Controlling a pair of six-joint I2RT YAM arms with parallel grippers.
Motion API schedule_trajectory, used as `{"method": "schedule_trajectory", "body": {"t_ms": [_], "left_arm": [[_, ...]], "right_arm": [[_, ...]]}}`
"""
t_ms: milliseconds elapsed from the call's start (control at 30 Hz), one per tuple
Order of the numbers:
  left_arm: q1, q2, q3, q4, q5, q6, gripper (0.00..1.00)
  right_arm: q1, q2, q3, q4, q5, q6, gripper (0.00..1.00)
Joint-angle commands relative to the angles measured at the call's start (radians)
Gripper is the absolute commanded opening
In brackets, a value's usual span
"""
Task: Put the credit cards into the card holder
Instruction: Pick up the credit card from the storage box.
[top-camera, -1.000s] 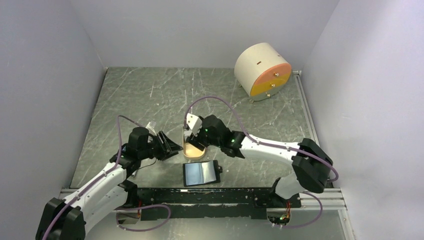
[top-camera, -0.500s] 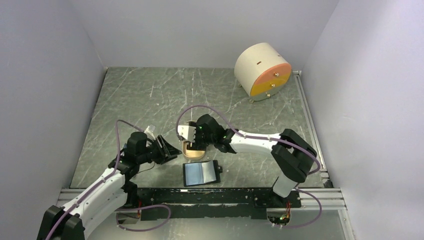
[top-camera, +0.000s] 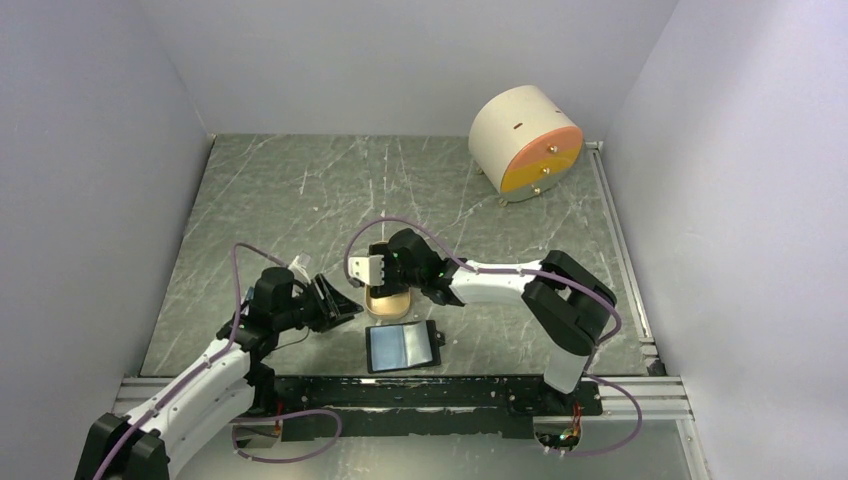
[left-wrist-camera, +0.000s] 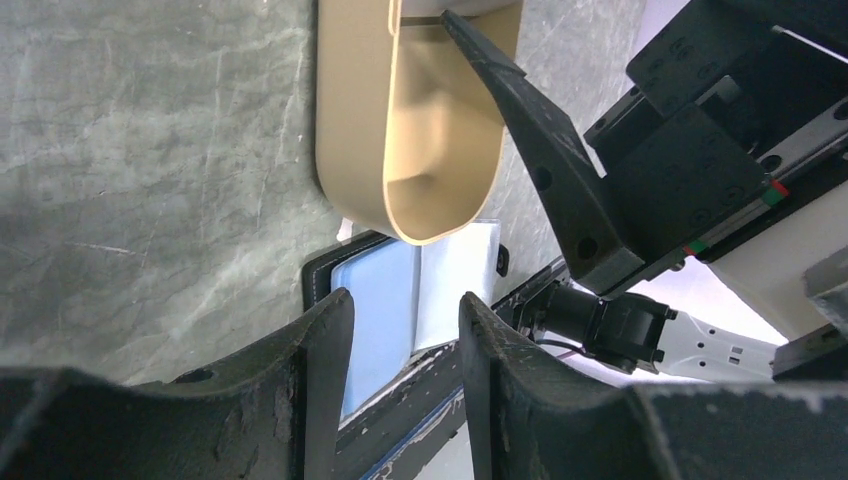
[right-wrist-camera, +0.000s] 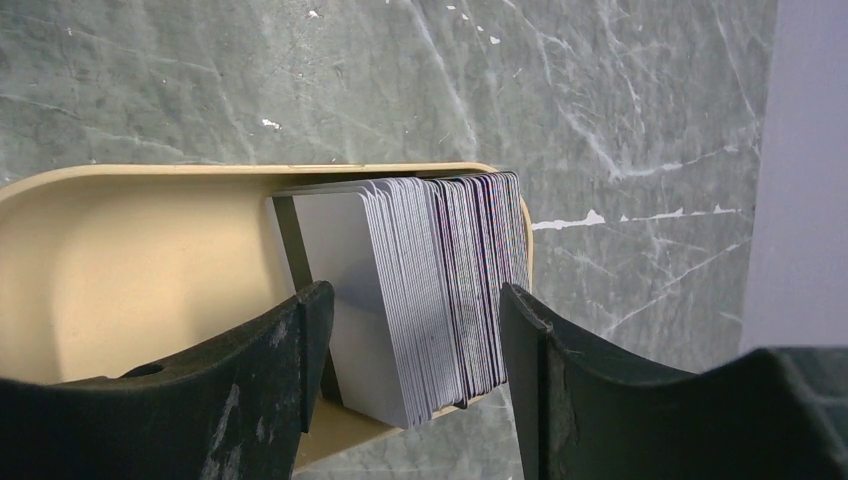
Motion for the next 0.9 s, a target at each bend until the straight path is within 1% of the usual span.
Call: {"method": "schedule_trajectory", "body": {"t_ms": [0,400,533,700,867], "left_arm": [[0.011,0.018,-0.015,0.026,0.033,0.009,0.48],[0.012,0.037,-0.017,0.045,0.049,0.006,0.48],[0.012,0.020,-0.027,0.033,0.047,0.006,0.48],[0.011,0.004,-0.046,0.042,0.042,-0.006,0.48],[0.011,0.014,-0.042,0.041,0.045,0.002,0.48]], "right_arm": [[-0.006,0.027,0.016,0.040,0.006,-0.049,0.65],[-0.005,0.064,0.027,0.035,-0.004,-0.077,0.68],[-0.005,0.065,0.017,0.055,0.004,-0.083,0.68],[-0.007,0.070,0.022,0.071,0.043,-0.089,0.64],[-0.007,0.062,0.021,0.081,0.045,-0.085,0.60]]}}
